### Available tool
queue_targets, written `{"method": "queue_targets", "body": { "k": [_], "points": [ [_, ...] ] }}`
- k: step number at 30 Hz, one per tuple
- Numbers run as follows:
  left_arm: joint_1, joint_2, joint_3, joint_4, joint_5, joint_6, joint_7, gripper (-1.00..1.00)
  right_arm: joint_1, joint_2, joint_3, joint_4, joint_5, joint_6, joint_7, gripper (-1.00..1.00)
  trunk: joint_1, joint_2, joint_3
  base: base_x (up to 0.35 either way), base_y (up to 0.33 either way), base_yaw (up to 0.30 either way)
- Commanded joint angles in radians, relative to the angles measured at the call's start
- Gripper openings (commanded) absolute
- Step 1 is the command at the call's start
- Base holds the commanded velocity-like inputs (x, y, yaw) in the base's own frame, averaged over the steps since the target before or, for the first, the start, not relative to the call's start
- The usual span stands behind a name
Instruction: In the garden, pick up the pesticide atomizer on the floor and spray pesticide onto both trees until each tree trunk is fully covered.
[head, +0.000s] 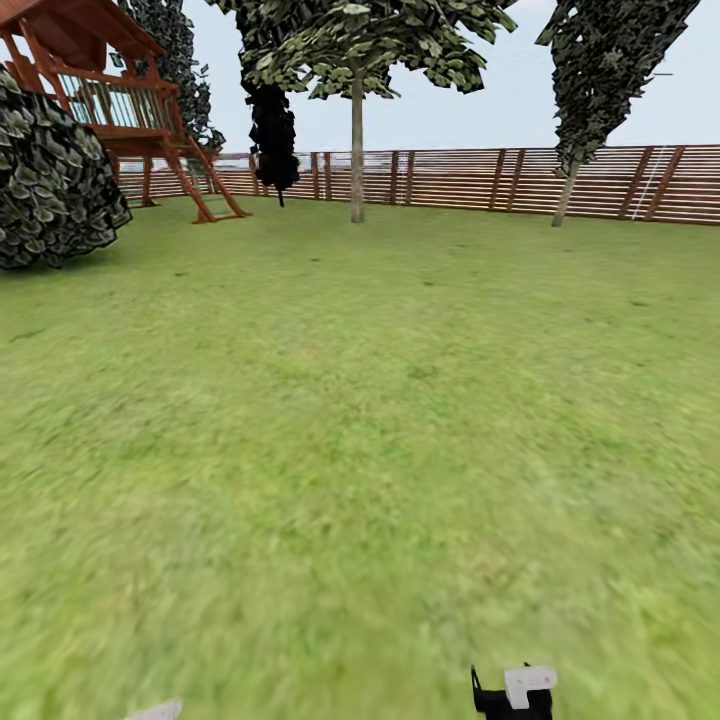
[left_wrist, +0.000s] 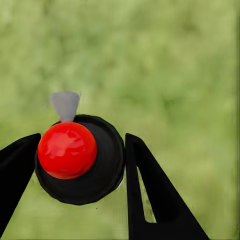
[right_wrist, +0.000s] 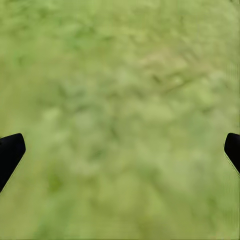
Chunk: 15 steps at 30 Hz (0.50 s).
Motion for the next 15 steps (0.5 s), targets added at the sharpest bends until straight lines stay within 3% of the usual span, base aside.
{"method": "queue_targets", "body": {
  "k": [1, 15],
  "points": [
    [0.0, 0.0, -0.008, 0.0, 0.007, -0.003, 0.001, -1.0, 0.0, 0.0, 0.009, 0.0, -0.006, -0.001, -0.004, 1.0, 0.0, 0.0, -0.001, 0.339, 0.0, 0.0],
    [0.0, 0.0, -0.008, 0.0, 0.007, -0.003, 0.001, -1.0, 0.0, 0.0, 0.009, 0.0, -0.006, -0.001, -0.004, 1.0, 0.0, 0.0, -0.001, 0.34, 0.0, 0.0]
  ]
}}
